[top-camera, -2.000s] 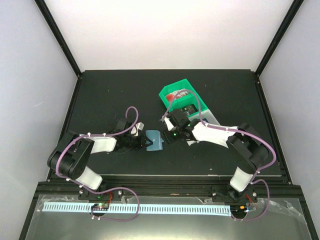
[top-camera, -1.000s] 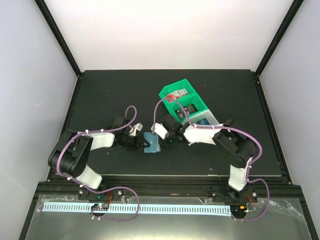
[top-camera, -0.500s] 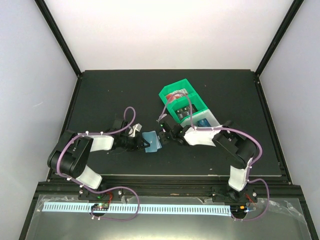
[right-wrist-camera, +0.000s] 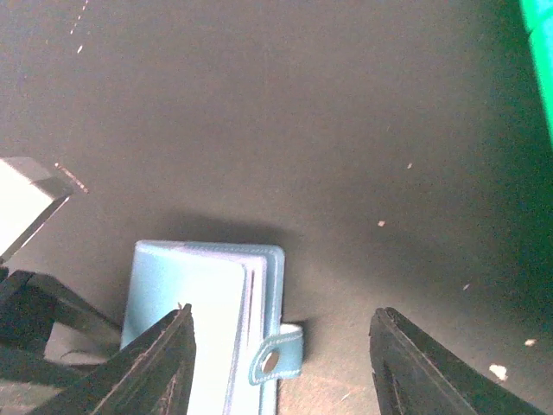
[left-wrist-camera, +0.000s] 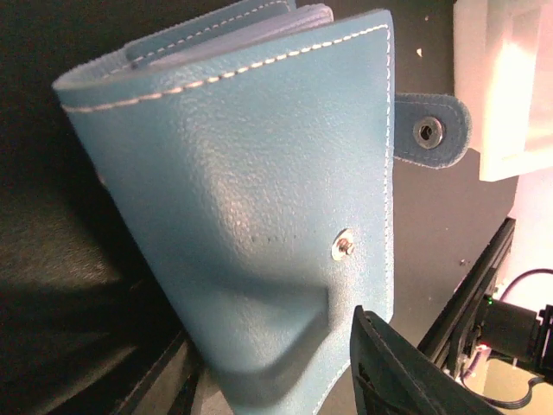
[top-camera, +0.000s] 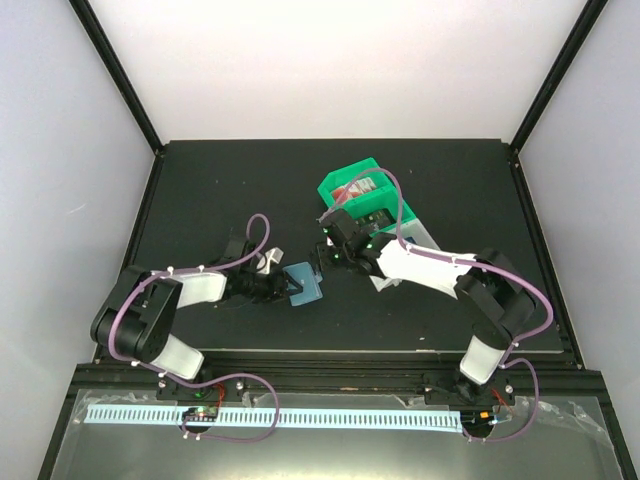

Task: Put the credit cards into the card holder
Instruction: Close the card holder at the center of the board.

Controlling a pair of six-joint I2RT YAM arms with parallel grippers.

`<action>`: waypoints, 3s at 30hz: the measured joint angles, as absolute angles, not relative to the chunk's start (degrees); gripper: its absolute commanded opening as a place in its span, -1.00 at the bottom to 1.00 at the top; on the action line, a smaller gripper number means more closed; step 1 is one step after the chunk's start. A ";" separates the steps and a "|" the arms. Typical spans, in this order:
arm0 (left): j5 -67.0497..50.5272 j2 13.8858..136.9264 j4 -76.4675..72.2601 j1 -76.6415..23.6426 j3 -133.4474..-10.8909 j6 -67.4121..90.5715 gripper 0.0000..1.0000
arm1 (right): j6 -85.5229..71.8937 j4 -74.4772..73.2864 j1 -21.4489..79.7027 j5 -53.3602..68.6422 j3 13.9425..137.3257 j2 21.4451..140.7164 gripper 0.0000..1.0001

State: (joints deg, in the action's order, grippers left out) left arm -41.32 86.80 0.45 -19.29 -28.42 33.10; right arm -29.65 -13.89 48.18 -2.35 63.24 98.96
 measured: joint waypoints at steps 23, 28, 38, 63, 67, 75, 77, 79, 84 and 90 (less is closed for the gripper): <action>-36.03 81.76 5.52 -19.27 -27.16 34.30 -0.63 | -31.22 -29.30 51.68 0.40 71.66 106.10 0.04; -35.44 81.73 5.72 -19.57 -27.22 35.05 -0.58 | -29.93 -30.55 51.68 -1.23 72.69 107.83 -0.08; -28.58 81.73 8.82 -22.70 -29.43 36.38 -0.45 | -29.78 -32.91 51.72 -5.63 76.38 110.32 -0.14; -15.29 82.63 11.79 -29.65 -33.61 37.78 -0.32 | -32.08 -35.29 51.70 -9.34 75.79 107.11 -0.58; -15.18 82.65 11.79 -29.71 -33.63 37.78 -0.32 | -32.08 -35.24 51.70 -9.02 75.79 107.11 -0.44; -15.18 82.94 11.77 -29.71 -33.82 38.00 -0.32 | -30.76 -31.68 51.70 -3.77 74.50 107.07 -0.20; -15.18 82.96 11.77 -29.71 -33.85 38.06 -0.32 | -30.63 -31.24 51.70 -2.57 74.37 107.07 -0.25; -15.18 83.00 11.77 -29.71 -33.89 38.13 -0.33 | -30.55 -30.92 51.70 -2.17 74.39 107.07 -0.32; -15.18 83.02 11.79 -29.71 -33.91 38.13 -0.33 | -30.83 -30.92 51.70 -2.68 74.39 107.48 -0.47; -15.14 83.40 11.75 -29.71 -34.28 38.13 -0.34 | -31.03 -31.35 51.70 -3.79 74.72 108.05 -0.54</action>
State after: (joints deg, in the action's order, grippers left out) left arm -15.14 83.40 11.75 -29.71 -34.28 38.13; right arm -31.03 -31.35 51.70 -3.79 74.72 108.05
